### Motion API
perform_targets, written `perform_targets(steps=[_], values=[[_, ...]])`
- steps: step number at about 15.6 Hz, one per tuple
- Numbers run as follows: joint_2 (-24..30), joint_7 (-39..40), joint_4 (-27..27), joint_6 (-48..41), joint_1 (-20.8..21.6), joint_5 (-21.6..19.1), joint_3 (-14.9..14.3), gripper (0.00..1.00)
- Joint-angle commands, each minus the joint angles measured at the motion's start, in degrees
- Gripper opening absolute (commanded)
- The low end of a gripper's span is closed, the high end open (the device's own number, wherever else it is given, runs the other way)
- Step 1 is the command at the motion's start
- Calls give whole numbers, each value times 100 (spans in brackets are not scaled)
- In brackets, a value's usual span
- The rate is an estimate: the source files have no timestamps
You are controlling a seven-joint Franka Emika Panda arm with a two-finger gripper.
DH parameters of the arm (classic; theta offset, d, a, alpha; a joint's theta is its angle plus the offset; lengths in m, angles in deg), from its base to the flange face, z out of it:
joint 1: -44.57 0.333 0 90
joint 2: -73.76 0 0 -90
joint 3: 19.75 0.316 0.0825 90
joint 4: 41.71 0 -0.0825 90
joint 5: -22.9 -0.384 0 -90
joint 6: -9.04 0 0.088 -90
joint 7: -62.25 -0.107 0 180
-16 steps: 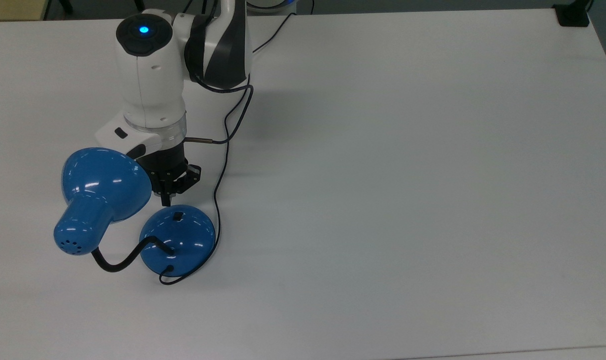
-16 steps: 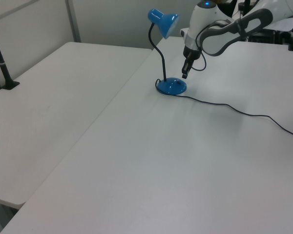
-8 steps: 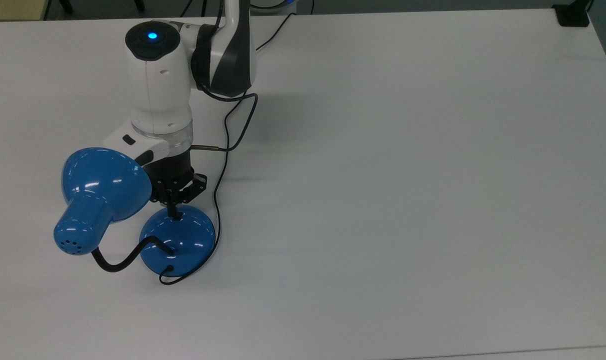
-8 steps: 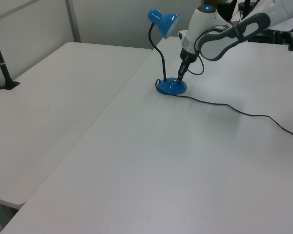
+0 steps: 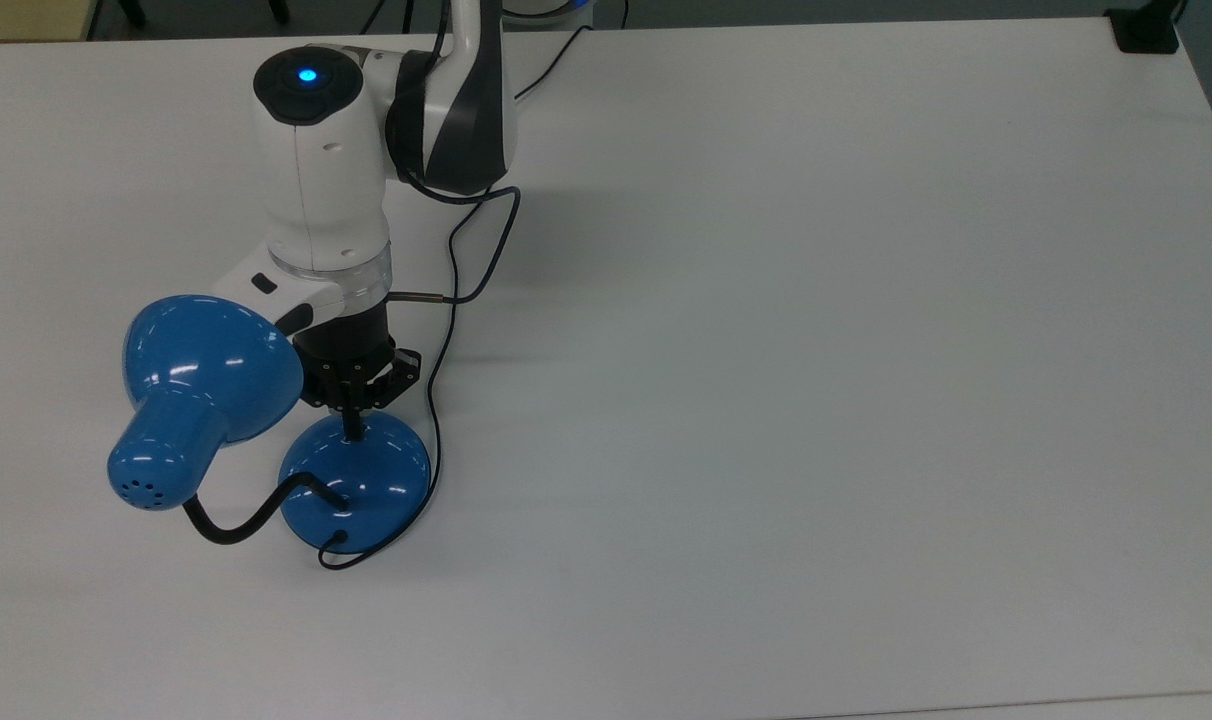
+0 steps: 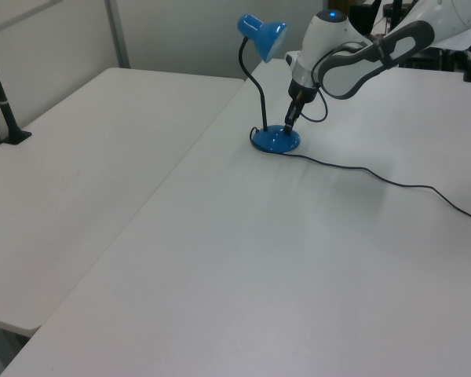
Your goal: Turn on the lamp
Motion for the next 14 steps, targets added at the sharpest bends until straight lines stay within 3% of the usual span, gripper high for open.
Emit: perform_targets(steps=[1, 5, 10, 14], values=[[-91, 125, 59, 207, -216, 21, 235, 0], [-258, 134, 130, 304, -366, 48, 428, 0], [-294, 134, 130, 401, -410, 48, 446, 0], [-31, 90, 104, 349, -428, 4, 472, 0]])
